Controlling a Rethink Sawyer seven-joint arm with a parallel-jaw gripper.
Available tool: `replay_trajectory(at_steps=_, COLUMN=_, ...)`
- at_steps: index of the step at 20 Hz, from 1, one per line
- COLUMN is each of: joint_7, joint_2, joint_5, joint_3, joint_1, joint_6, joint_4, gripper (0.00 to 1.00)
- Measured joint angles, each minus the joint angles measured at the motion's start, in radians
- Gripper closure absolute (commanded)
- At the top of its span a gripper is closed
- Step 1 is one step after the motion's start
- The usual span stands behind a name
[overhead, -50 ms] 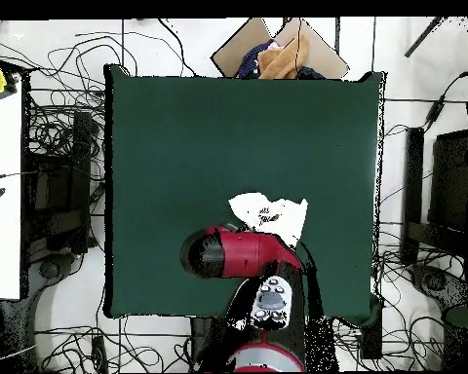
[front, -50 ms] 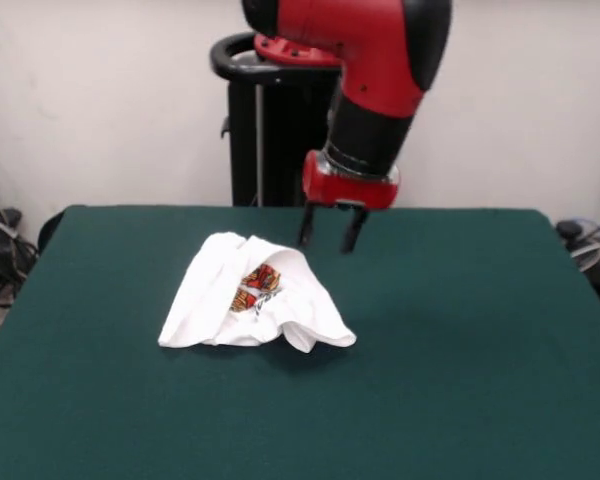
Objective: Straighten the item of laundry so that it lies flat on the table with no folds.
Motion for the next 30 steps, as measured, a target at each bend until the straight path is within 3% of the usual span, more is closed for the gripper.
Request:
replay_trajectory(at_steps=8, joint_7=0.0, joint_2=0.102, joint_5=0.0, joint_3=-0.039, joint_1=0.108, joint_6=-0.297, joint_4=-0.072, gripper=0.0)
replay_trajectory(at_steps=11, joint_7=0.0, joint_2=0.146, joint_5=0.008, joint_3=-0.084, joint_1=0.158, joint_6=-0.325, joint_4=-0.09, gripper=0.0)
replay_trajectory(at_steps=16, joint_7=0.0, joint_2=0.198, joint_5=0.016, joint_3=-0.189, joint_1=0.264, joint_6=-0.311, joint_4=-0.093, gripper=0.0)
replay_trajectory(at_steps=20, joint_7=0.0, joint_2=0.184, joint_5=0.016, joint_3=-0.254, joint_1=0.321, joint_6=-0.268, joint_4=-0.084, gripper=0.0)
replay_trajectory(at_steps=30, joint_7=0.0, joint_2=0.162, joint_5=0.024, joint_3=-0.351, joint_1=0.366, joint_6=-0.247, joint_4=-0.084, gripper=0.0)
